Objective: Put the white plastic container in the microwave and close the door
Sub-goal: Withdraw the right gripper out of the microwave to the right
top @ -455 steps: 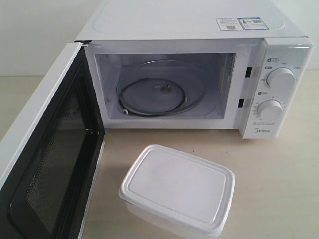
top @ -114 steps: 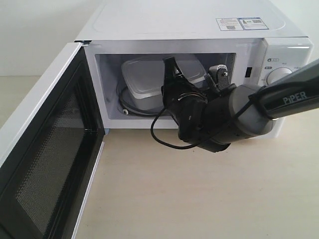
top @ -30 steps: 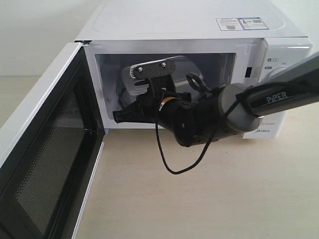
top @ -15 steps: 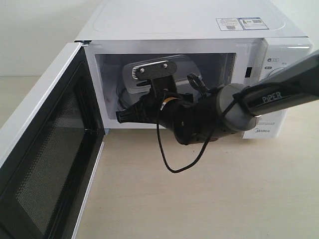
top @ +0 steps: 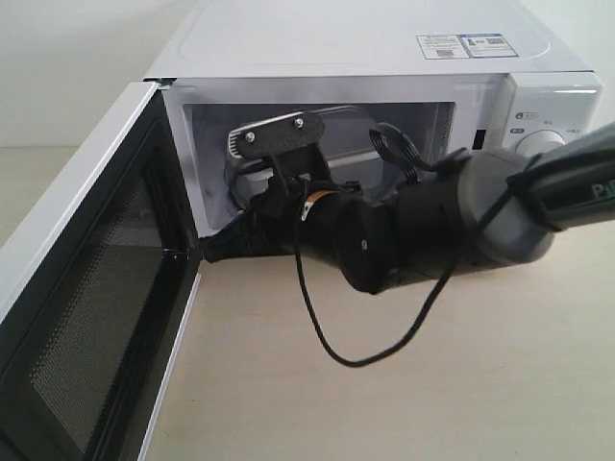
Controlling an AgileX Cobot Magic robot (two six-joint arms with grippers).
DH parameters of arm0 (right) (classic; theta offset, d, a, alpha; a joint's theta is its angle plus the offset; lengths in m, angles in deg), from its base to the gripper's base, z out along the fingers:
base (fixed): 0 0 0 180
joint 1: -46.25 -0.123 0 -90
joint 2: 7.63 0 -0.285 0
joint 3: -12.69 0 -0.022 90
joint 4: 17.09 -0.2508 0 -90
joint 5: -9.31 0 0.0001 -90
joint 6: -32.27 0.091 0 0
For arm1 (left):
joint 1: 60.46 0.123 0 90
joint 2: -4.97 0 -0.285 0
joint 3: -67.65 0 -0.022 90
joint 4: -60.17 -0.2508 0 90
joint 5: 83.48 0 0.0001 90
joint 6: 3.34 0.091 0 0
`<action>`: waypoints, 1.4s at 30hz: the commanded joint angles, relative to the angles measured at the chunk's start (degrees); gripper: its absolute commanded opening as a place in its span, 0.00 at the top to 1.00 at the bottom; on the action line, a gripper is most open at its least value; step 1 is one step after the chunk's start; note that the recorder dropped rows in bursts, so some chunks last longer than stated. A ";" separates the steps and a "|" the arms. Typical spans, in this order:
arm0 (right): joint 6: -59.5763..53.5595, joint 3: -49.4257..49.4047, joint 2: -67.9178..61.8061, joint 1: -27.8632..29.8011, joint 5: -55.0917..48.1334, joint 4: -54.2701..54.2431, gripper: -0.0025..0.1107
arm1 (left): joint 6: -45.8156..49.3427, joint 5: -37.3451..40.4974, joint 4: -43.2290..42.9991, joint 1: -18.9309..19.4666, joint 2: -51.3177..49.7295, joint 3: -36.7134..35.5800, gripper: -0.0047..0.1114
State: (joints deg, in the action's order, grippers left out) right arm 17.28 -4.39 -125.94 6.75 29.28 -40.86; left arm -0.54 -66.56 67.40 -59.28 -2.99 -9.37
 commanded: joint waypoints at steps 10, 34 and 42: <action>5.63 -19.11 11.36 -5.06 15.96 0.32 0.98 | 0.18 -0.22 0.02 -0.34 0.17 -0.20 0.92; 4.55 -46.50 35.33 -5.06 33.75 -10.82 0.98 | 0.18 -0.22 0.02 -0.34 0.17 -0.20 0.92; 4.55 -46.36 36.02 -5.06 35.25 -11.41 0.98 | 0.18 -0.22 0.02 -0.34 0.17 -0.20 0.92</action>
State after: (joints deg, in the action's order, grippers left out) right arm 22.23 -50.57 -90.35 1.73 63.65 -52.10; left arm -0.54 -66.56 67.40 -59.28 -2.99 -9.37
